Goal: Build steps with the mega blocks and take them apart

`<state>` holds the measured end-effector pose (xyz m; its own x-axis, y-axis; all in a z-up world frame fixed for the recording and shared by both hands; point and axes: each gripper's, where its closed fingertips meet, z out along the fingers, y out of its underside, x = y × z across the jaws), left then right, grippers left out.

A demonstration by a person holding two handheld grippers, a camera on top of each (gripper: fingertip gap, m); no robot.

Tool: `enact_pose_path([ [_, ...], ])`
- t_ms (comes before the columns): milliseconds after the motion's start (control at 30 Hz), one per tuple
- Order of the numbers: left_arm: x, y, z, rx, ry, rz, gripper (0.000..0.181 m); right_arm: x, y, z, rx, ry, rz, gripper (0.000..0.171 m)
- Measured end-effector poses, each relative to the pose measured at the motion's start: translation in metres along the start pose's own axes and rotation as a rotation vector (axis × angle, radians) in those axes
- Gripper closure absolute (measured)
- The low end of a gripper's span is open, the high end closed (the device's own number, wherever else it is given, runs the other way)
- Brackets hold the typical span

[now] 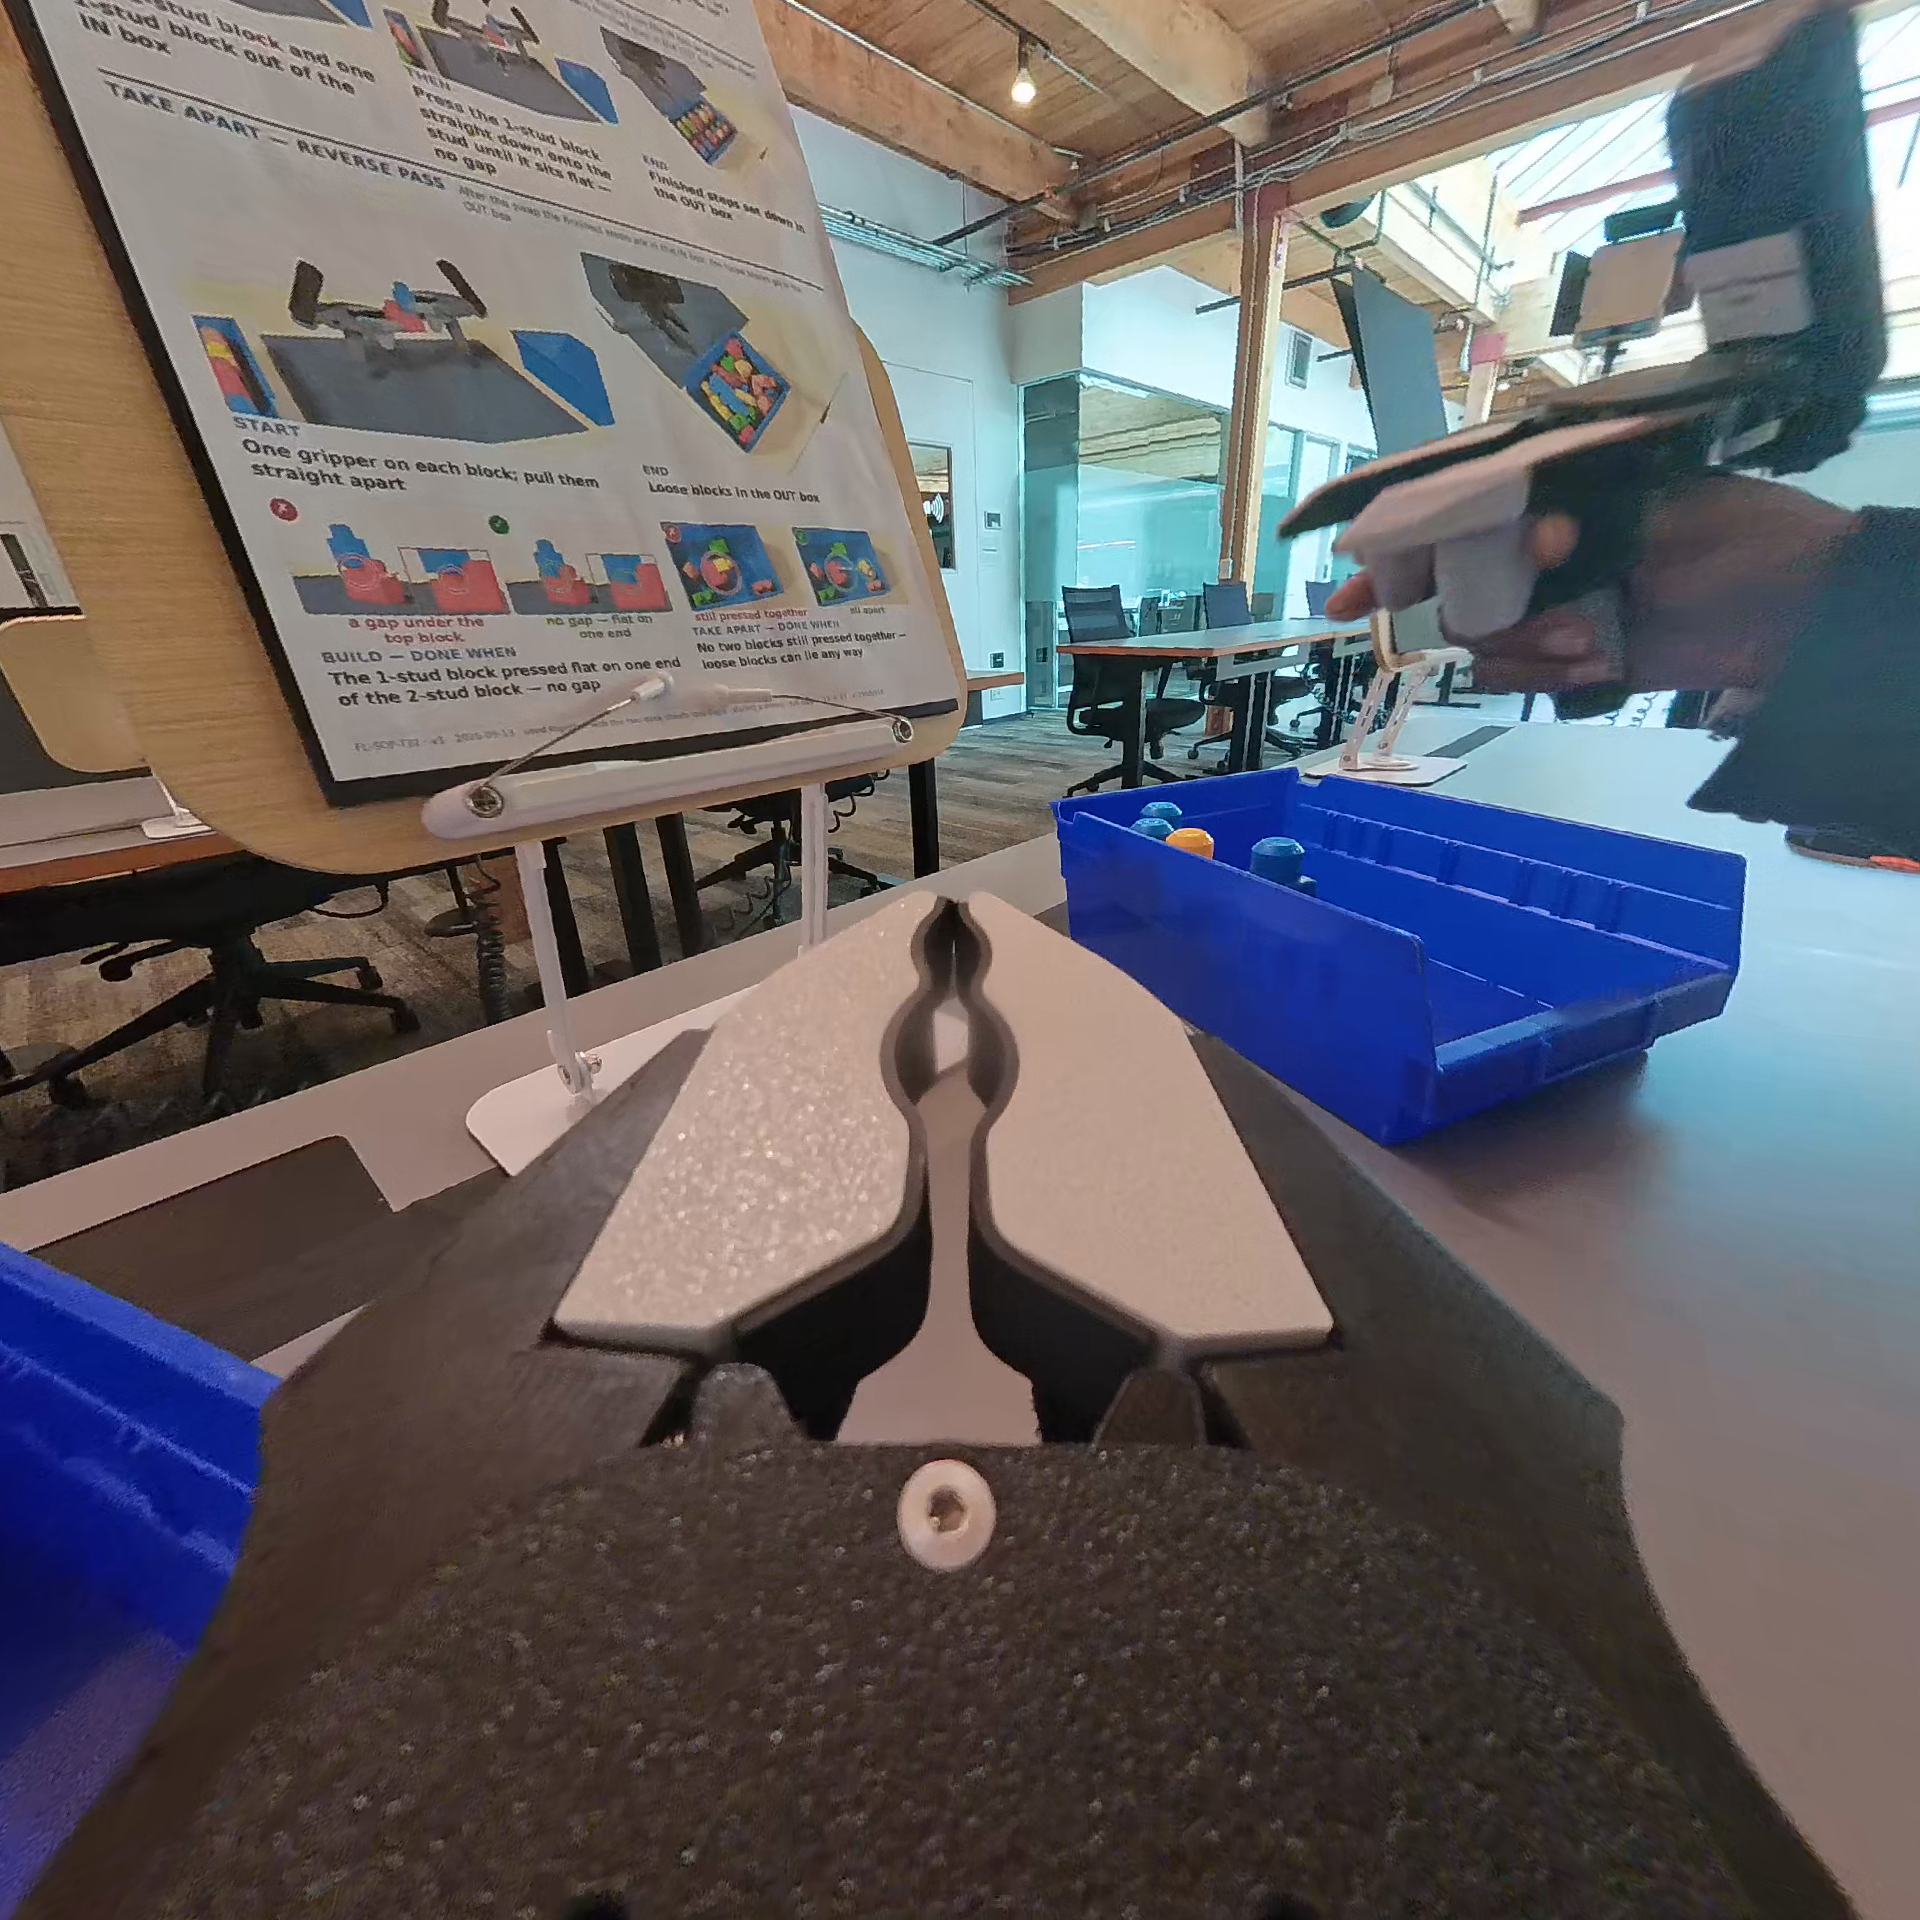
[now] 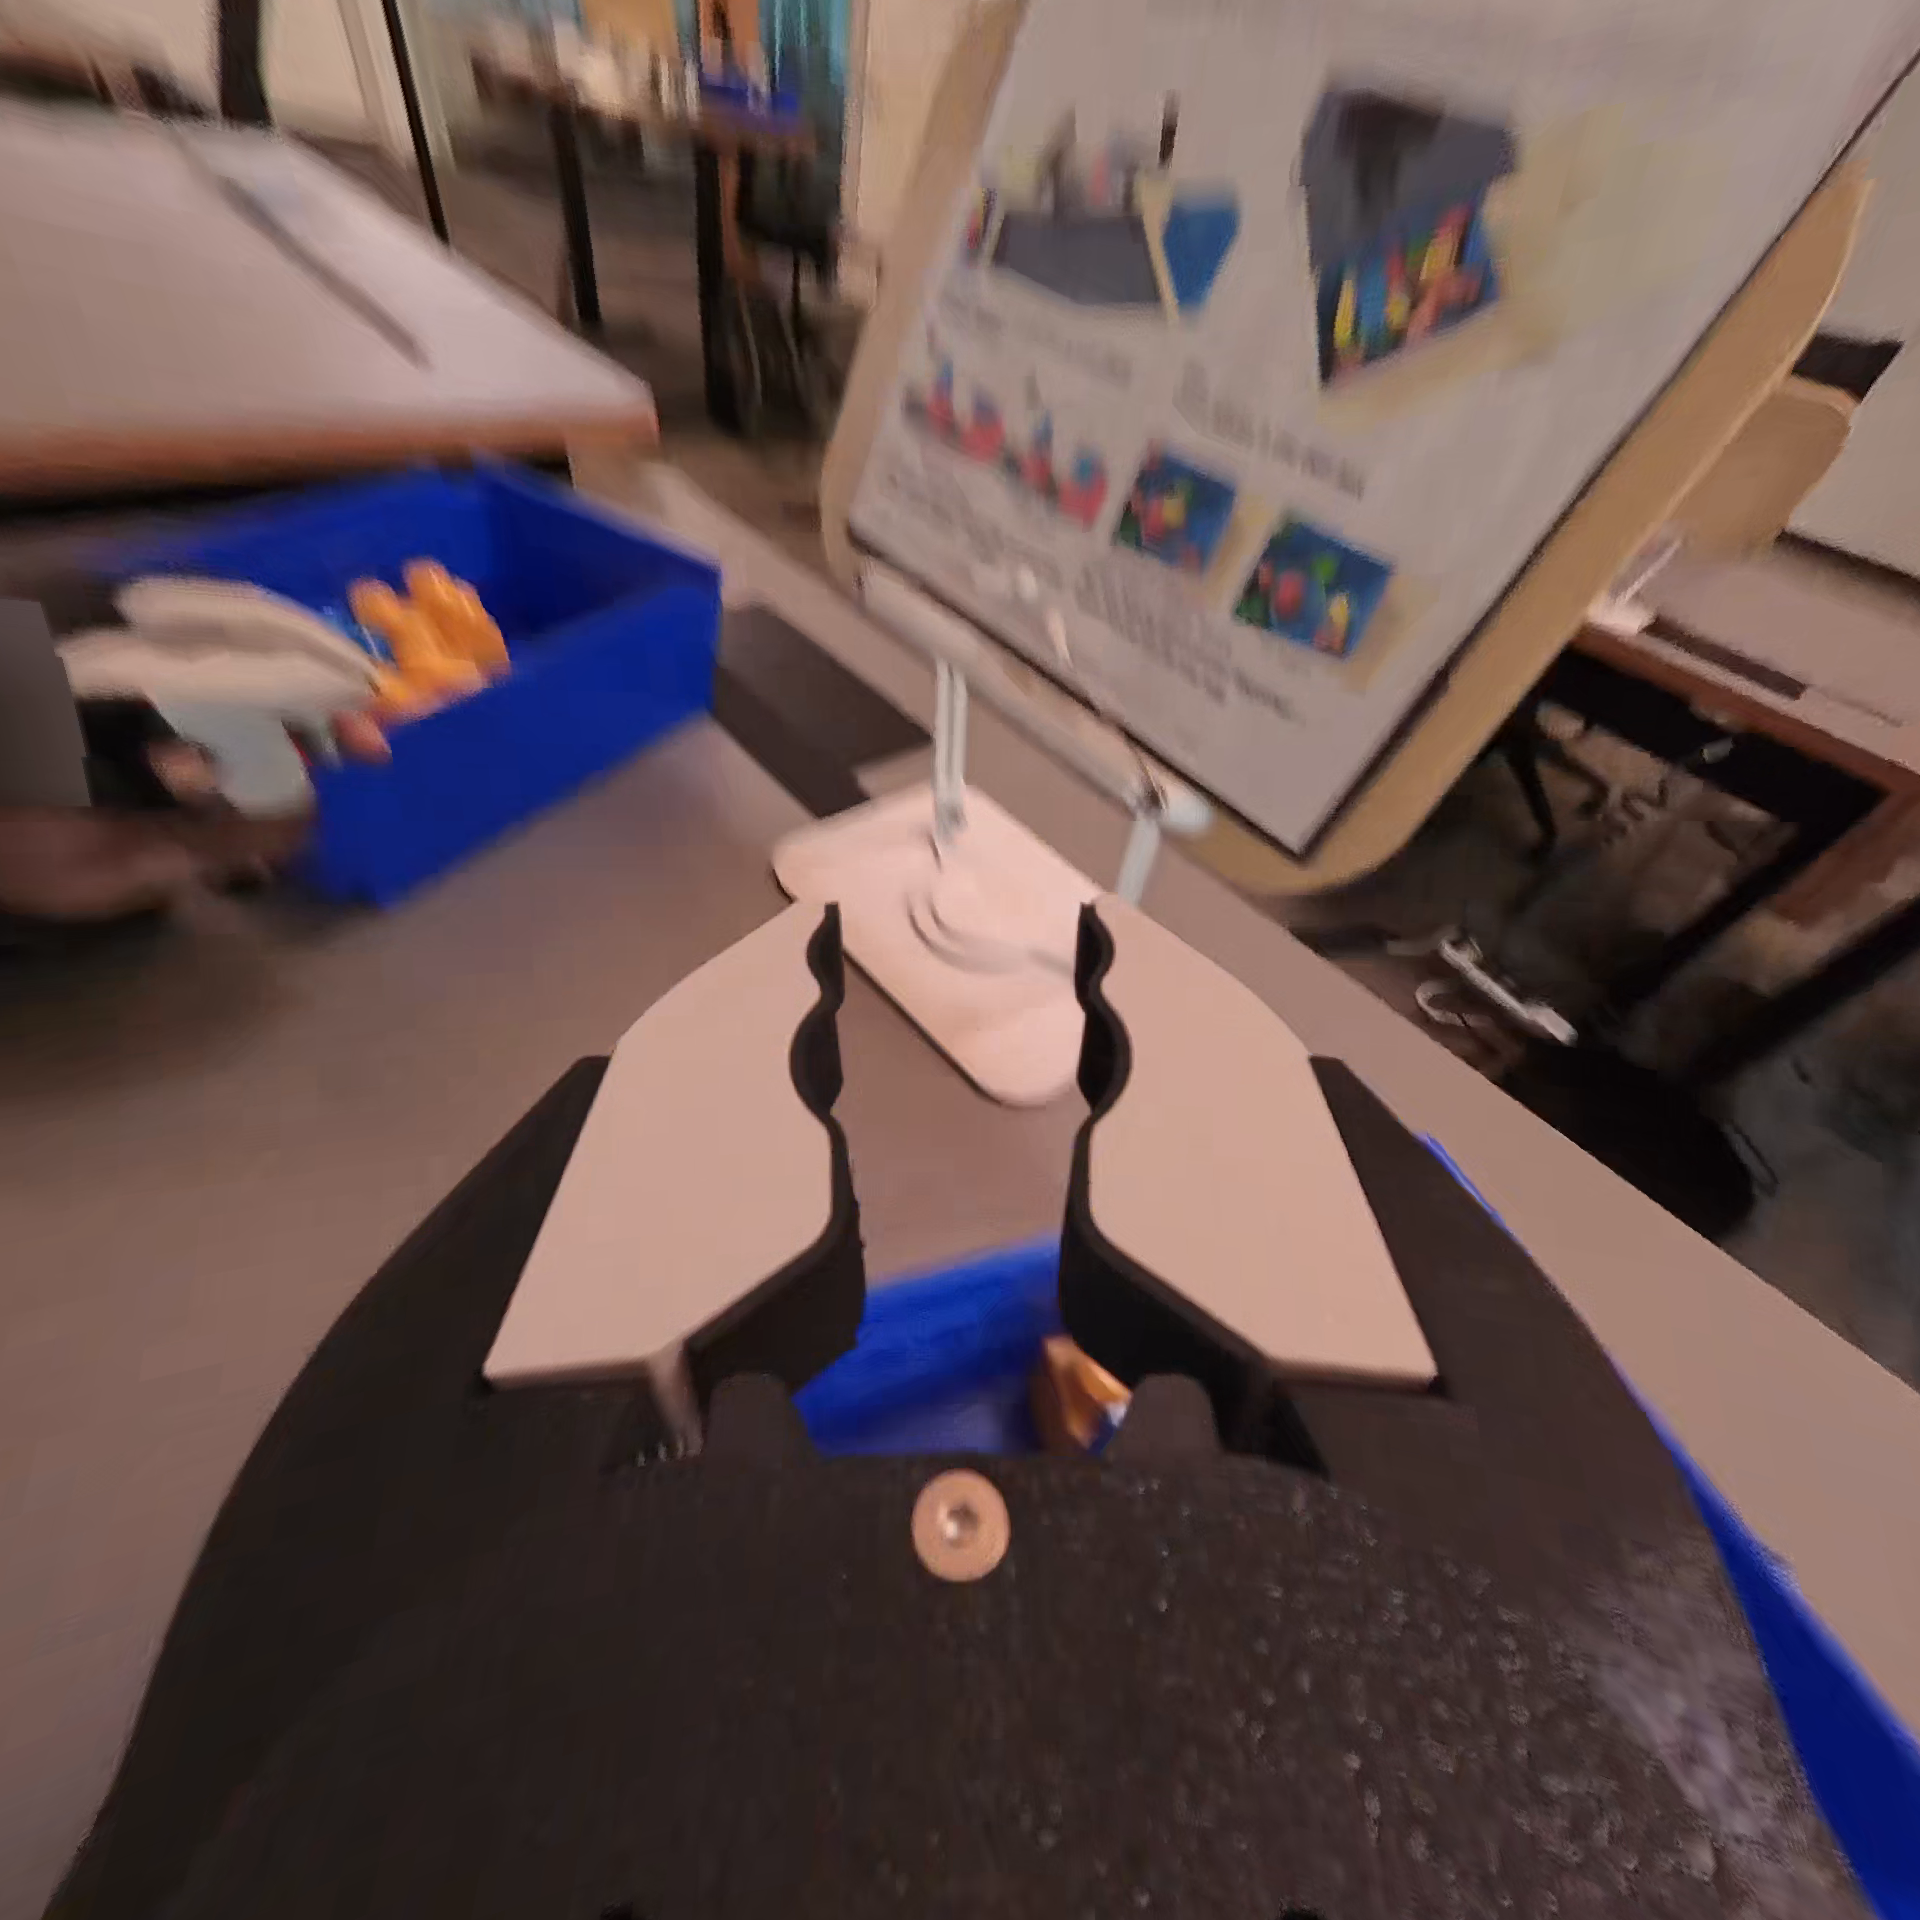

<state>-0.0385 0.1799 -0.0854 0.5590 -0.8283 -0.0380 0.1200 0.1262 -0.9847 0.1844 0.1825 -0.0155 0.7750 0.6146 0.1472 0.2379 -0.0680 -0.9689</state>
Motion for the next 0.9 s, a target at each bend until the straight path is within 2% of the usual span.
enact_pose_path([
  [67, 0.000, -0.001, -0.001, 0.001, -0.001, 0.002, 0.181, -0.021, -0.021, 0.002, 0.144, 0.013, 0.085, 0.130],
  [133, 0.000, -0.002, -0.001, 0.002, -0.001, 0.003, 0.181, -0.037, -0.025, 0.008, 0.214, 0.042, 0.151, 0.136],
  [400, -0.006, -0.007, -0.004, 0.008, -0.021, 0.013, 0.181, -0.074, 0.018, 0.037, 0.288, 0.115, 0.357, 0.162],
  [467, -0.009, -0.007, -0.005, 0.008, -0.031, 0.012, 0.181, -0.081, 0.031, 0.044, 0.284, 0.114, 0.345, 0.171],
  [700, -0.021, -0.010, -0.009, -0.008, -0.048, -0.013, 0.181, -0.105, 0.052, 0.058, 0.286, 0.058, 0.167, 0.171],
  [900, -0.050, -0.039, -0.021, -0.015, -0.115, -0.035, 0.181, -0.111, 0.065, 0.066, 0.240, 0.044, 0.119, 0.171],
])
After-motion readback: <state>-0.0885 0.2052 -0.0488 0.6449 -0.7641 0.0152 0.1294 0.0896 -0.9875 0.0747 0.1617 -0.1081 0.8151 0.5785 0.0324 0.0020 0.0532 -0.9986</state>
